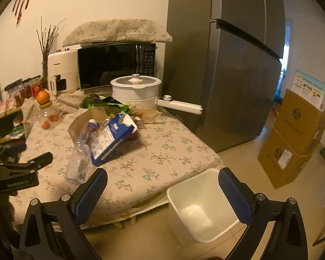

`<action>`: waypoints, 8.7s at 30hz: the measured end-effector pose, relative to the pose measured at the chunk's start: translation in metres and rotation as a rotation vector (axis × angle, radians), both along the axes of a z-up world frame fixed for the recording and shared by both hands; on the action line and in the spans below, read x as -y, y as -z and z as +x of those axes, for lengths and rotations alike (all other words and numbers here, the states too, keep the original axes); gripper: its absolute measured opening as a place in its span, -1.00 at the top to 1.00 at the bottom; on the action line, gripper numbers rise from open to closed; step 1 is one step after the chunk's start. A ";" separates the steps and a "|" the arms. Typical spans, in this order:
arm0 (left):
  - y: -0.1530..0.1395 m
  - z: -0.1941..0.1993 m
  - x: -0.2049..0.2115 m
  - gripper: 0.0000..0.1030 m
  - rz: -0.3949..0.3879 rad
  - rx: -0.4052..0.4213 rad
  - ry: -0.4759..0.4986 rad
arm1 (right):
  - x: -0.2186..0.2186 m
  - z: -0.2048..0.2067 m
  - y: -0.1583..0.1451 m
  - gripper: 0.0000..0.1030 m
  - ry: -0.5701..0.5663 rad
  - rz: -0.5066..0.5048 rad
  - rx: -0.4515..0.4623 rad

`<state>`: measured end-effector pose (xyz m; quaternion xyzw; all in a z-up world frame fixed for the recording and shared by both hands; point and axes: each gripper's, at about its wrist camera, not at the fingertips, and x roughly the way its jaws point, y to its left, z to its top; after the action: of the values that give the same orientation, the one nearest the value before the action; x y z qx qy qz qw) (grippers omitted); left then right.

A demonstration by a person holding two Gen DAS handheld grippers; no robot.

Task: Collect trash
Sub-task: 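Reach and close the left tool on the clear plastic bottle while the right tool approaches the blue carton, then grasp the blue milk carton with the right tool and lift it, then carry the blue carton over the white bin and open the right tool, then move the held bottle over the white bin and open the left tool, then grasp the brown paper box with the left tool while the right tool returns to the table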

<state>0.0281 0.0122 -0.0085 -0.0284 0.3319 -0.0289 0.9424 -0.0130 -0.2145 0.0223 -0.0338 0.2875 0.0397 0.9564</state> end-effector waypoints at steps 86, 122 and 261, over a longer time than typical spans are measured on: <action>0.069 0.117 -0.096 -0.20 -0.355 -0.417 0.061 | -0.086 0.276 0.171 0.16 -0.145 0.753 -0.570; 0.044 0.117 -0.005 -0.20 -0.333 -0.347 0.247 | 0.107 0.144 0.087 0.54 -0.069 0.607 -0.404; 0.054 0.190 -0.084 0.96 -0.264 -0.190 -0.069 | 0.018 0.204 0.125 -0.53 0.042 0.172 -0.529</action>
<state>0.2183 0.0965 -0.0622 -0.1660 0.4116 -0.0370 0.8954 0.1909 -0.2323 -0.1031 0.0651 0.5233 0.0515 0.8481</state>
